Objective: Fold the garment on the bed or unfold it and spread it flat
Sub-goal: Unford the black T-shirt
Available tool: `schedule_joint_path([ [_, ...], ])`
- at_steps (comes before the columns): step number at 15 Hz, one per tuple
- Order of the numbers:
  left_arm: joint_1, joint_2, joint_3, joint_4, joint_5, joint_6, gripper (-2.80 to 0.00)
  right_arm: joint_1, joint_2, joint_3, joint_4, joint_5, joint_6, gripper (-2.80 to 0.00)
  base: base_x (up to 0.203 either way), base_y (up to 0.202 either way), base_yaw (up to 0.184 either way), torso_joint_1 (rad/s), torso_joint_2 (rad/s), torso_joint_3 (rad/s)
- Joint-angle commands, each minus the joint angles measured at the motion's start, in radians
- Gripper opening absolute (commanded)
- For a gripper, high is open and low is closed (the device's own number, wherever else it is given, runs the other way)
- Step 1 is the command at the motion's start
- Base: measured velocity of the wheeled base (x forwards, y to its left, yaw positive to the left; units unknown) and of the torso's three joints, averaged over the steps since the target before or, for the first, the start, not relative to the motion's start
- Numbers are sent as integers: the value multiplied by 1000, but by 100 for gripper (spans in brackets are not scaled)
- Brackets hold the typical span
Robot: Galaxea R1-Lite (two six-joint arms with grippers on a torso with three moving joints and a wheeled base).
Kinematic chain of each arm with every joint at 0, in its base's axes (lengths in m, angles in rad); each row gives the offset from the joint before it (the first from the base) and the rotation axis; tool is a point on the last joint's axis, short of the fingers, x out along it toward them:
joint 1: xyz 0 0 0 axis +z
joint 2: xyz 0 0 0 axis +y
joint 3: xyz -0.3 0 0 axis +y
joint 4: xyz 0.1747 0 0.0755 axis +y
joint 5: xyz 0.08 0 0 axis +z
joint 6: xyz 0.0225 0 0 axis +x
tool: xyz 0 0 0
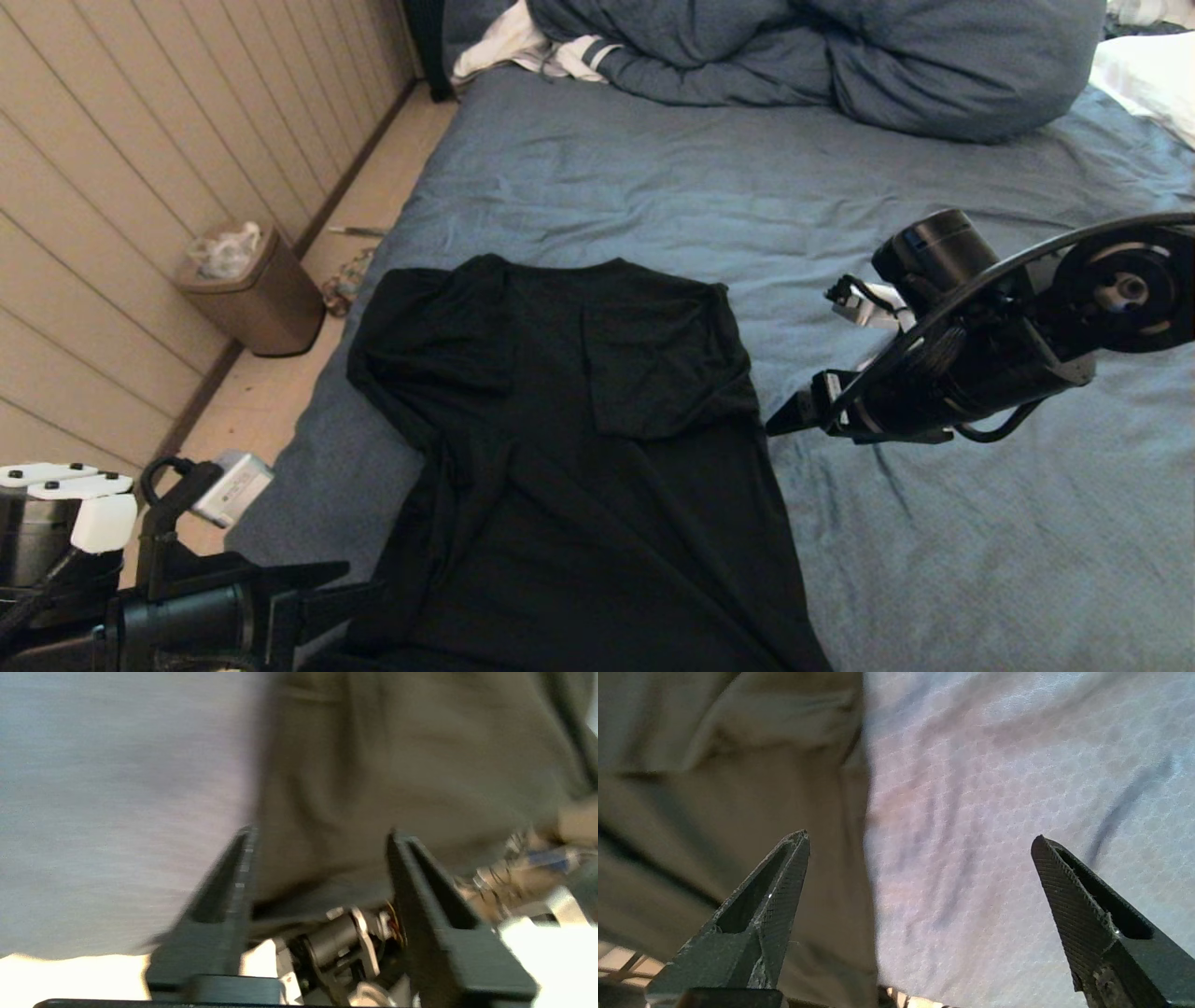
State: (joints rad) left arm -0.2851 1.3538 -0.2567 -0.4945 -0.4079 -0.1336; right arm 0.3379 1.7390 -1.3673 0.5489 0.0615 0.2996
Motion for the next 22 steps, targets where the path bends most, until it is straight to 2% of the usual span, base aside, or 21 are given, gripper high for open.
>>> schedule_joint_path([
  [1,-102,-47,4,36,18,-1,0,-30,56,-29,3,1,-7,0,0,0,0,0,0,0],
  [3,-162,-31,30,68,44,-1,0,-45,87,-63,6,0,-17,0,0,0,0,0,0,0],
  [7,-177,47,40,43,52,-3,0,-82,120,-72,9,1,-43,0,0,0,0,0,0,0],
  [13,-177,228,91,-203,56,-3,0,-79,148,-104,9,2,-42,0,0,0,0,0,0,0],
  [15,-177,248,119,-268,83,-1,0,-77,151,-109,9,2,-43,0,0,0,0,0,0,0],
  [16,-177,249,130,-300,98,0,-280,-76,154,-115,9,3,-42,0,0,0,0,0,0,0],
  [22,-177,247,142,-330,107,-4,-280,-68,154,-130,11,3,-40,0,0,0,0,0,0,0],
])
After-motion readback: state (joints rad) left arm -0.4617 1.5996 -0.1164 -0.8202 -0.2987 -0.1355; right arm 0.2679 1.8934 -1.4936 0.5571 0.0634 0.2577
